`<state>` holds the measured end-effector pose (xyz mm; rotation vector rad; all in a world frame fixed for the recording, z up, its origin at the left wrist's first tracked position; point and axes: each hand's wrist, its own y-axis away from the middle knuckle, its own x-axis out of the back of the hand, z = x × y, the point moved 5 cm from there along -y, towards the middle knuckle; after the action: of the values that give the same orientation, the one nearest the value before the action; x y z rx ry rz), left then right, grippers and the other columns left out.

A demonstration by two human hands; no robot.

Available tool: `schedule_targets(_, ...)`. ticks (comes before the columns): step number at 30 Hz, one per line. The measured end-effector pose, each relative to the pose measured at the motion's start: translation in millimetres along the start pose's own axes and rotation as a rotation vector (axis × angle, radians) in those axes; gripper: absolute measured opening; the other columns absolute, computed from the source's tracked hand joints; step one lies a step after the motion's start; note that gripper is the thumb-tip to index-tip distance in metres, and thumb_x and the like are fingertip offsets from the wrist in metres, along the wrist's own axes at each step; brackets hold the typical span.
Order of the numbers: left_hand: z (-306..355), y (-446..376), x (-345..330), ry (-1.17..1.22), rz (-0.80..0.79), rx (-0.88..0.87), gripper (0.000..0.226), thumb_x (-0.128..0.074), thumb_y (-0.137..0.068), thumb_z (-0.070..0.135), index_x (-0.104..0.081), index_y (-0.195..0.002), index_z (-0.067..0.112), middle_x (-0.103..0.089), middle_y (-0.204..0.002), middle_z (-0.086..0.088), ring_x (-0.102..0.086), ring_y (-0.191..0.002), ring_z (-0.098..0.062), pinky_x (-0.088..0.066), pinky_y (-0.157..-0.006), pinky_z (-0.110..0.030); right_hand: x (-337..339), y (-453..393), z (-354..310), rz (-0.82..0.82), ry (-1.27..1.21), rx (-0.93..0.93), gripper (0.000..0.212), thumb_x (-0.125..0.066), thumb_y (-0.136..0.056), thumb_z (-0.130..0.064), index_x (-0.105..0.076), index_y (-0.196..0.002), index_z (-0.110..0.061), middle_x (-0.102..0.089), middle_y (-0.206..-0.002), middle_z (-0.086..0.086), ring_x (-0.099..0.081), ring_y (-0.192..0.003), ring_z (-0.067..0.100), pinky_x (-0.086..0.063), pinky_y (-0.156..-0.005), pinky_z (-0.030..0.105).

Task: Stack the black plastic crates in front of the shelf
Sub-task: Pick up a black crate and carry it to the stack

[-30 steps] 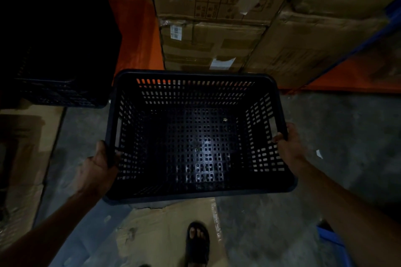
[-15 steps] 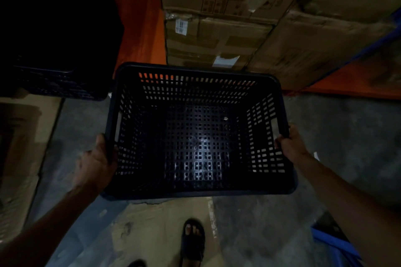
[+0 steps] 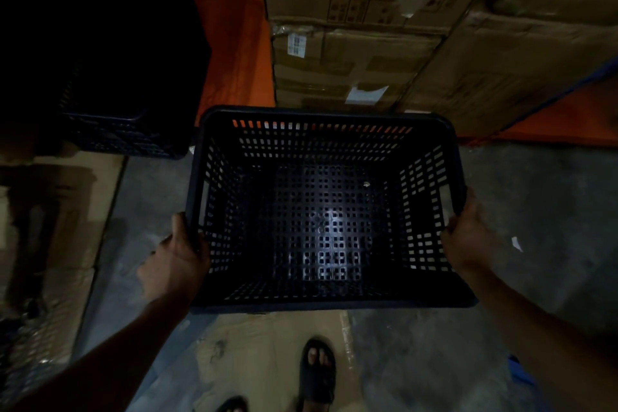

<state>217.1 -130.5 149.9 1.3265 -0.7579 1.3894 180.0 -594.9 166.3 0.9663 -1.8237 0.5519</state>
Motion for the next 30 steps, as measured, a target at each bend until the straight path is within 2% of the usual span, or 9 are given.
schedule_targets(6, 4.6, 4.4, -1.3, -0.032, 0.001, 0.000, 0.028, -0.042, -0.089, 0.038, -0.034, -0.106, 0.017, -0.068, -0.084, -0.022, -0.065, -0.071, -0.043, -0.040, -0.060, -0.041, 1.4, -8.0, 2.3, -0.037, 0.094, 0.024, 0.080, -0.062, -0.080, -0.001, -0.022, -0.149, -0.003, -0.050, -0.133, 0.033, -0.053, -0.109, 0.053, -0.043, -0.091, 0.051)
schedule_targets(11, 3.1, 6.5, -2.0, -0.022, 0.023, -0.006, 0.030, -0.044, -0.090, 0.039, -0.033, -0.106, 0.016, -0.069, -0.085, -0.024, -0.065, -0.071, -0.043, -0.040, -0.059, -0.041, -5.3, -13.8, 17.4, -0.095, -0.078, -0.034, 0.069, -0.053, -0.082, 0.000, -0.030, -0.146, -0.010, -0.050, -0.135, 0.024, -0.054, -0.114, 0.045, -0.041, -0.097, 0.046)
schedule_targets(14, 1.1, 4.9, -7.2, -0.021, 0.033, -0.010, 0.033, -0.046, -0.090, 0.040, -0.032, -0.110, 0.017, -0.069, -0.086, -0.024, -0.065, -0.070, -0.042, -0.041, -0.058, -0.041, -6.7, -12.9, 23.6, -0.066, -0.120, 0.041, 0.067, -0.050, -0.081, 0.001, -0.033, -0.145, -0.010, -0.051, -0.136, 0.021, -0.051, -0.121, 0.039, -0.038, -0.104, 0.042)
schedule_targets(18, 2.9, 0.3, -7.9, -0.034, 0.029, 0.013, 0.033, -0.045, -0.091, 0.041, -0.030, -0.110, 0.018, -0.068, -0.089, -0.025, -0.066, -0.073, -0.044, -0.039, -0.060, -0.042, -12.7, -17.8, 28.9, -0.169, -0.062, -0.086, 0.072, -0.054, -0.081, -0.009, -0.024, -0.146, -0.021, -0.050, -0.131, 0.022, -0.056, -0.107, 0.045, -0.048, -0.091, 0.054)
schedule_targets(21, 2.1, 3.8, -6.2, -0.041, -0.003, 0.044, 0.035, -0.042, -0.092, 0.044, -0.028, -0.111, 0.019, -0.069, -0.093, -0.024, -0.066, -0.077, -0.044, -0.040, -0.062, -0.043, -9.6, -12.6, 26.4, -0.162, 0.028, -0.063, 0.081, -0.056, -0.082, -0.010, -0.014, -0.150, -0.024, -0.042, -0.134, 0.025, -0.054, -0.105, 0.048, -0.049, -0.084, 0.057)
schedule_targets(23, -0.1, 4.1, -5.0, -0.040, -0.047, 0.072, 0.034, -0.040, -0.092, 0.046, -0.028, -0.110, 0.021, -0.070, -0.098, -0.023, -0.067, -0.081, -0.043, -0.041, -0.064, -0.043, -10.8, -10.8, 26.2, -0.196, 0.142, -0.044, 0.091, -0.059, -0.082, -0.018, -0.001, -0.151, -0.030, -0.032, -0.140, 0.023, -0.046, -0.118, 0.047, -0.045, -0.091, 0.058)
schedule_targets(25, -0.2, 1.8, -3.0, -0.046, -0.103, 0.088, 0.037, -0.041, -0.091, 0.048, -0.029, -0.114, 0.022, -0.068, -0.106, -0.021, -0.066, -0.087, -0.042, -0.041, -0.067, -0.043, -9.5, -7.2, 22.1, -0.212, 0.302, -0.014, 0.094, -0.058, -0.086, -0.034, 0.010, -0.151, -0.035, -0.023, -0.149, 0.019, -0.030, -0.133, 0.044, -0.031, -0.103, 0.060)
schedule_targets(27, 3.7, 1.3, 1.5, -0.045, -0.143, 0.079, 0.052, -0.044, -0.089, 0.053, -0.027, -0.129, 0.025, -0.063, -0.120, -0.018, -0.064, -0.098, -0.042, -0.040, -0.070, -0.042, -8.1, -1.3, 8.7, -0.177, 0.393, 0.088, 0.088, -0.055, -0.087, -0.043, 0.003, -0.153, -0.034, -0.021, -0.152, 0.018, -0.024, -0.136, 0.043, -0.022, -0.108, 0.061)
schedule_targets(30, 11.8, -4.3, 15.6, 0.100, -0.102, 0.098, 0.068, -0.042, -0.086, 0.062, -0.021, -0.142, 0.029, -0.053, -0.135, -0.016, -0.061, -0.108, -0.043, -0.044, -0.075, -0.046, -14.5, 2.7, -34.4, -0.184, 0.365, 0.260, 0.067, -0.046, -0.092, -0.051, -0.022, -0.151, -0.031, -0.026, -0.152, 0.014, -0.025, -0.136, 0.040, -0.023, -0.108, 0.061)
